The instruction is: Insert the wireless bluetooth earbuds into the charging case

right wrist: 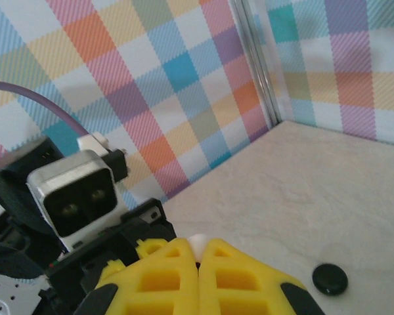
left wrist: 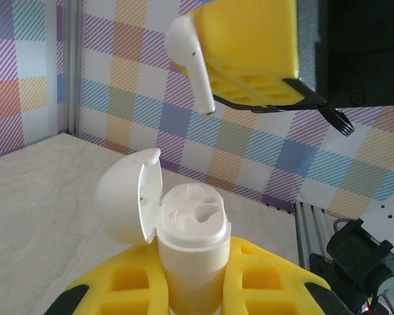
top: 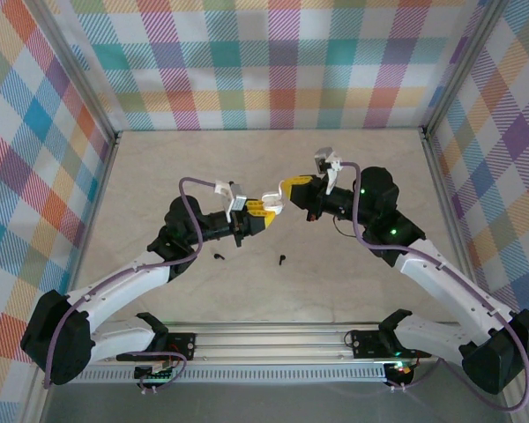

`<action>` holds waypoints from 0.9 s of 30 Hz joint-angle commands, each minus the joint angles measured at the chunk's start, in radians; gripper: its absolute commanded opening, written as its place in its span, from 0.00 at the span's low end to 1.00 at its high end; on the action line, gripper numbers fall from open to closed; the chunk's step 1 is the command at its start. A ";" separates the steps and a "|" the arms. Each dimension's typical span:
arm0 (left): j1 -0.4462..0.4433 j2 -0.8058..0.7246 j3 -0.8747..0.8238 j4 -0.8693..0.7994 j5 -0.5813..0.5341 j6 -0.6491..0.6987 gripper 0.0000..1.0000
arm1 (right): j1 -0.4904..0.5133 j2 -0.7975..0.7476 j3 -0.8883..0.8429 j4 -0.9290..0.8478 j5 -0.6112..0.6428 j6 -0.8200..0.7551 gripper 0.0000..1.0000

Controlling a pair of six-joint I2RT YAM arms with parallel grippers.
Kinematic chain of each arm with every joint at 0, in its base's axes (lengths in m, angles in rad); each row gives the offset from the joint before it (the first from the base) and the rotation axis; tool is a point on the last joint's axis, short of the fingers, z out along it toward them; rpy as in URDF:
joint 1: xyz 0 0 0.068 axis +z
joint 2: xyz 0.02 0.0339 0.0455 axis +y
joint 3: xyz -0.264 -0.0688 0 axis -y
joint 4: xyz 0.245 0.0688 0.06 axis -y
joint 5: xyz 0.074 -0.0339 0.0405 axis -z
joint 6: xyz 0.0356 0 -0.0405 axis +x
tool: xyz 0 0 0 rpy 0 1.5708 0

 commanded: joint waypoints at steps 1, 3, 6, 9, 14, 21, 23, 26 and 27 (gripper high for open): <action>-0.010 -0.026 0.031 0.083 0.001 -0.039 0.00 | 0.012 0.003 -0.011 0.096 -0.029 0.020 0.00; -0.010 -0.034 0.029 0.093 -0.006 -0.049 0.00 | 0.016 0.003 -0.017 0.113 -0.030 0.023 0.00; -0.010 -0.042 0.024 0.115 -0.024 -0.067 0.00 | 0.023 0.003 -0.025 0.126 -0.028 0.026 0.00; -0.010 -0.042 0.019 0.150 -0.036 -0.094 0.00 | 0.029 0.004 -0.045 0.154 -0.019 0.028 0.00; -0.010 -0.037 0.028 0.161 -0.027 -0.110 0.00 | 0.039 0.018 -0.058 0.190 -0.012 0.021 0.00; -0.010 -0.039 0.031 0.164 -0.028 -0.114 0.00 | 0.043 0.030 -0.062 0.206 -0.019 0.014 0.00; -0.010 -0.040 0.031 0.163 -0.033 -0.115 0.00 | 0.044 0.029 -0.064 0.206 -0.026 0.019 0.00; -0.010 -0.042 0.032 0.165 -0.044 -0.115 0.00 | 0.044 0.028 -0.064 0.197 -0.038 0.016 0.00; -0.010 -0.044 0.032 0.165 -0.047 -0.115 0.00 | 0.044 0.027 -0.064 0.189 -0.040 0.012 0.00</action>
